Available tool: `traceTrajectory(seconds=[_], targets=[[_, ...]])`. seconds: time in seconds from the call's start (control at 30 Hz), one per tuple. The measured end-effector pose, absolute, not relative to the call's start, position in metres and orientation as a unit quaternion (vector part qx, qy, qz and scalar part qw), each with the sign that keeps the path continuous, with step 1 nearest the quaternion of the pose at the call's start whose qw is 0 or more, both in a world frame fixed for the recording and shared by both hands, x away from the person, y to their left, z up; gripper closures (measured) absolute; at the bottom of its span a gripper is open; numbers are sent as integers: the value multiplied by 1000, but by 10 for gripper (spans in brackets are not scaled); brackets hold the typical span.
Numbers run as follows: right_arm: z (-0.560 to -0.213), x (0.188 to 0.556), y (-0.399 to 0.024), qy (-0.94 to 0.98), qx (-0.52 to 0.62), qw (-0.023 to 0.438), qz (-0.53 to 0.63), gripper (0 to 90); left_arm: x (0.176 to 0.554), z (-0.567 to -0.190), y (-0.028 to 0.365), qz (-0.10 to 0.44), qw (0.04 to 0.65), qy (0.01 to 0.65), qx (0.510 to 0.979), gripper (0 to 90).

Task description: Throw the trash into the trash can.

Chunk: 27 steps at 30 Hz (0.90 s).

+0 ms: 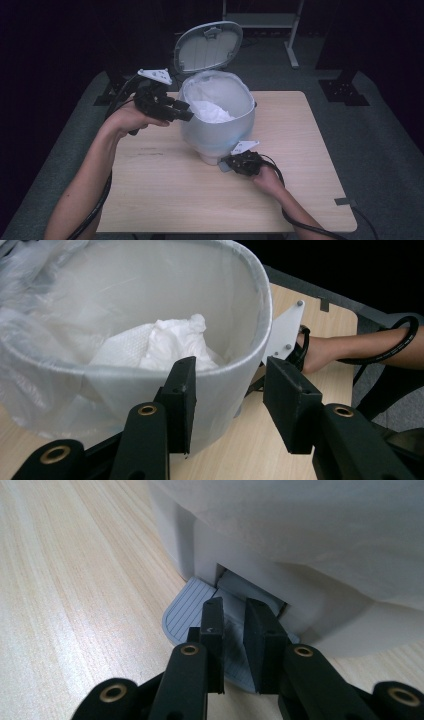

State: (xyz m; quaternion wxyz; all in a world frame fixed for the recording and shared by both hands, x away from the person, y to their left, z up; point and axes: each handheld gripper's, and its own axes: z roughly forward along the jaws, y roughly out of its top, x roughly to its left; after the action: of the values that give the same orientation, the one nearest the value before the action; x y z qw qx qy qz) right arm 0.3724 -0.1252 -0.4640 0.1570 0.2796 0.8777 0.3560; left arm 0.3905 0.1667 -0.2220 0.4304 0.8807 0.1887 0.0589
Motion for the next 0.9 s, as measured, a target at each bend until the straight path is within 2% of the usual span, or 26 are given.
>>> traceTrajectory(seconds=[0.37, 0.9], targets=[[-456, 368, -132, 878, 289, 153, 349, 705, 365, -247, 200, 66, 439, 202, 873, 515], [-434, 352, -187, 852, 331, 144, 379, 636, 351, -280, 220, 72, 433, 222, 871, 453]])
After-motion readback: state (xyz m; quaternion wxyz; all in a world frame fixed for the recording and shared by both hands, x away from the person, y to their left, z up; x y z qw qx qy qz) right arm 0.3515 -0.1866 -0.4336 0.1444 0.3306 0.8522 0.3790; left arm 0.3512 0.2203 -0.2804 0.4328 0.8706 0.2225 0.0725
